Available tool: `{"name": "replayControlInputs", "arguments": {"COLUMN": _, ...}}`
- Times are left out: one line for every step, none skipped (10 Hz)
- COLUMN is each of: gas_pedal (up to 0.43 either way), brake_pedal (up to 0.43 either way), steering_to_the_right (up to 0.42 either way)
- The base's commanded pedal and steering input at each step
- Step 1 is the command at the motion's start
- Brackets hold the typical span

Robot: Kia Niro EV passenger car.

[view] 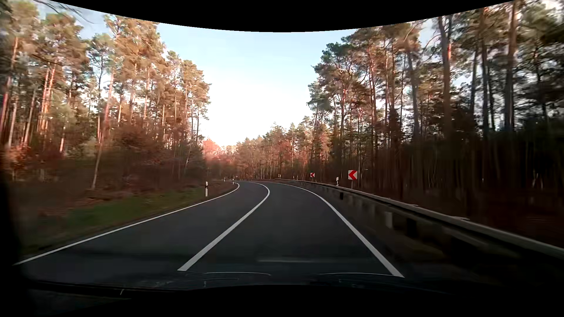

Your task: Follow the waypoints while adhering to traffic rules and regulations

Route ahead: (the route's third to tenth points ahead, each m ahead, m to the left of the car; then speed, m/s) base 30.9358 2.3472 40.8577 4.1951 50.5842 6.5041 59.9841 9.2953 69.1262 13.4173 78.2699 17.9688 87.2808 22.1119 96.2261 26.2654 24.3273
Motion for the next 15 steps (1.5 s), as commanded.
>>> {"name": "replayControlInputs", "arguments": {"gas_pedal": 0.0, "brake_pedal": 0.0, "steering_to_the_right": -0.024}}
{"name": "replayControlInputs", "arguments": {"gas_pedal": 0.0, "brake_pedal": 0.0, "steering_to_the_right": -0.028}}
{"name": "replayControlInputs", "arguments": {"gas_pedal": 0.0, "brake_pedal": 0.0, "steering_to_the_right": -0.03}}
{"name": "replayControlInputs", "arguments": {"gas_pedal": 0.0, "brake_pedal": 0.0, "steering_to_the_right": -0.031}}
{"name": "replayControlInputs", "arguments": {"gas_pedal": 0.0, "brake_pedal": 0.0, "steering_to_the_right": -0.033}}
{"name": "replayControlInputs", "arguments": {"gas_pedal": 0.0, "brake_pedal": 0.0, "steering_to_the_right": -0.034}}
{"name": "replayControlInputs", "arguments": {"gas_pedal": 0.0, "brake_pedal": 0.0, "steering_to_the_right": -0.035}}
{"name": "replayControlInputs", "arguments": {"gas_pedal": 0.0, "brake_pedal": 0.0, "steering_to_the_right": -0.036}}
{"name": "replayControlInputs", "arguments": {"gas_pedal": 0.0, "brake_pedal": 0.0, "steering_to_the_right": -0.037}}
{"name": "replayControlInputs", "arguments": {"gas_pedal": 0.0, "brake_pedal": 0.0, "steering_to_the_right": -0.039}}
{"name": "replayControlInputs", "arguments": {"gas_pedal": 0.039, "brake_pedal": 0.0, "steering_to_the_right": -0.04}}
{"name": "replayControlInputs", "arguments": {"gas_pedal": 0.047, "brake_pedal": 0.0, "steering_to_the_right": -0.04}}
{"name": "replayControlInputs", "arguments": {"gas_pedal": 0.059, "brake_pedal": 0.0, "steering_to_the_right": -0.042}}
{"name": "replayControlInputs", "arguments": {"gas_pedal": 0.067, "brake_pedal": 0.0, "steering_to_the_right": -0.043}}
{"name": "replayControlInputs", "arguments": {"gas_pedal": 0.079, "brake_pedal": 0.0, "steering_to_the_right": -0.043}}
